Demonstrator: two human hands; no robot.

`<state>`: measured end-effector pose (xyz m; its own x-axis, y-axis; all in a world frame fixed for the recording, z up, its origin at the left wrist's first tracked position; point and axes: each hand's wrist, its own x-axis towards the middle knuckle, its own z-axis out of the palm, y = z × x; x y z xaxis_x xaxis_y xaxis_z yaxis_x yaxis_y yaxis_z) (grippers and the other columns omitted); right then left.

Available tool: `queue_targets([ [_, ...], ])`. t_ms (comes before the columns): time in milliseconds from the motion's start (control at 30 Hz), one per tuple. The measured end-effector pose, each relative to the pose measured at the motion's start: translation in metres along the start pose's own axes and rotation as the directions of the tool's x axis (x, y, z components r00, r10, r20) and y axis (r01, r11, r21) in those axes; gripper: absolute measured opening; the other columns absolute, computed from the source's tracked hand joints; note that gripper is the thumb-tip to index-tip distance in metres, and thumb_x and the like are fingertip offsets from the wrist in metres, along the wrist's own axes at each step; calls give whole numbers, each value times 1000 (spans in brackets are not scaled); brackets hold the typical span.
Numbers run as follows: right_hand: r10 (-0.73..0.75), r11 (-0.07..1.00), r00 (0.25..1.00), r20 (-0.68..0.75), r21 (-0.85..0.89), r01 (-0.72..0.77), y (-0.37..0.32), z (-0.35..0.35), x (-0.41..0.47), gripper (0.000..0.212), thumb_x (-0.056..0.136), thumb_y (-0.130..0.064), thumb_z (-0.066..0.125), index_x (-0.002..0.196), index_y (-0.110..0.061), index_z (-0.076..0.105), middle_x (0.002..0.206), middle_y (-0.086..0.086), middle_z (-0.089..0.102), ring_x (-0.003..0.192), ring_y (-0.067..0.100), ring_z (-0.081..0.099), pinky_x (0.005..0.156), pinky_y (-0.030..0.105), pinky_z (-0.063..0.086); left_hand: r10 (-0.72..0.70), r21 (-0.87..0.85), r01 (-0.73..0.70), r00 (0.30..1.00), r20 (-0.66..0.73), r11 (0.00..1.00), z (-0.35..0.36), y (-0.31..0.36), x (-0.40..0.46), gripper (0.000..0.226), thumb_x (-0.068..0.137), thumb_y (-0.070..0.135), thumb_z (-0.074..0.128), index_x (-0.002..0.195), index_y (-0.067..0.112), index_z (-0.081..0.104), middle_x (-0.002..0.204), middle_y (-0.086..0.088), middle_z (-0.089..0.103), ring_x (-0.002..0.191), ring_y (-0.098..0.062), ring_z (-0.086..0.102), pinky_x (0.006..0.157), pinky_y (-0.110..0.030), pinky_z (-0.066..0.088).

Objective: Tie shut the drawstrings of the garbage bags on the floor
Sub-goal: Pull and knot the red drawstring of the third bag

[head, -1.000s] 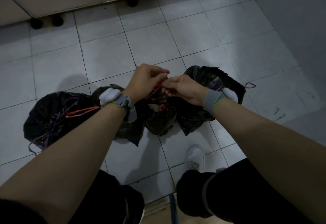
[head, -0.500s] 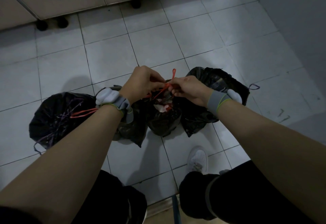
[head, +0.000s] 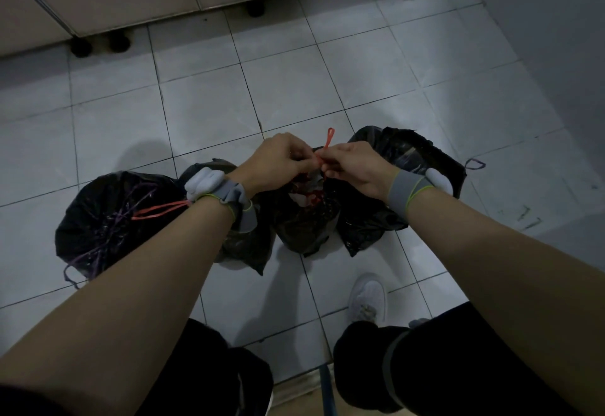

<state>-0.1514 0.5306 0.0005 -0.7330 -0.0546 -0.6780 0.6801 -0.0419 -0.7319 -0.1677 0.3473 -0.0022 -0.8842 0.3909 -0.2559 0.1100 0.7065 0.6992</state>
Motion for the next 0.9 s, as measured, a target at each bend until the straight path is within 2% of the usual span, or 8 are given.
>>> queue_targets([
  [67,-5,1000,1000,16,-30,5,-1,0,-1,30,95,-9,66,117,11,67,75,10,62,64,12,58,68,20,53,-4,-74,6,1000,28,997,4,-3,1,8,88,29,81,92,23,85,111,11,77,93,7,67,80,3,43],
  [233,-58,994,996,66,-84,63,-1,-4,-4,29,93,-6,67,117,10,67,95,19,67,77,16,63,79,23,56,-57,-112,57,998,2,992,9,-13,1,8,81,31,88,88,26,87,78,16,79,68,15,66,66,0,46],
  [367,-111,981,990,84,-152,123,-2,-6,-5,26,92,-4,69,115,8,70,91,13,72,77,14,67,79,22,58,-75,-147,61,993,-91,987,13,-12,-1,12,74,29,93,78,21,85,71,11,77,65,8,68,64,-3,49],
  [467,-149,969,986,73,-189,161,-1,-5,-5,26,91,-4,70,114,8,71,86,9,71,76,13,67,75,19,58,-99,-134,73,976,-196,988,16,-10,0,28,68,29,97,72,17,72,70,5,73,61,-2,65,58,-14,52],
  [533,-171,961,983,66,-211,181,-1,-5,-6,25,90,-4,71,112,7,72,89,12,72,78,16,68,76,19,60,-91,-115,69,975,-201,991,19,-9,0,36,68,30,96,82,13,68,73,0,74,64,-9,67,62,-21,53],
  [700,-248,921,966,71,-291,258,1,-1,-9,22,87,-2,74,106,8,74,101,24,75,84,23,71,83,24,61,43,26,-39,988,-146,999,26,-7,-3,37,85,29,81,120,25,71,71,4,72,61,-4,63,65,-18,47],
  [800,-300,883,952,62,-360,302,1,0,-8,20,84,-3,77,102,5,76,97,24,75,82,24,70,89,37,60,78,75,-69,990,-117,995,28,-7,-3,15,93,25,70,105,22,76,72,4,68,67,-16,64,68,-26,46],
  [900,-356,839,934,38,-427,337,2,-2,-7,17,80,-5,81,96,0,79,92,16,77,86,26,73,92,43,59,57,69,-49,991,-123,996,29,-10,-2,16,96,21,63,98,17,78,74,4,68,74,-18,69,72,-27,48],
])
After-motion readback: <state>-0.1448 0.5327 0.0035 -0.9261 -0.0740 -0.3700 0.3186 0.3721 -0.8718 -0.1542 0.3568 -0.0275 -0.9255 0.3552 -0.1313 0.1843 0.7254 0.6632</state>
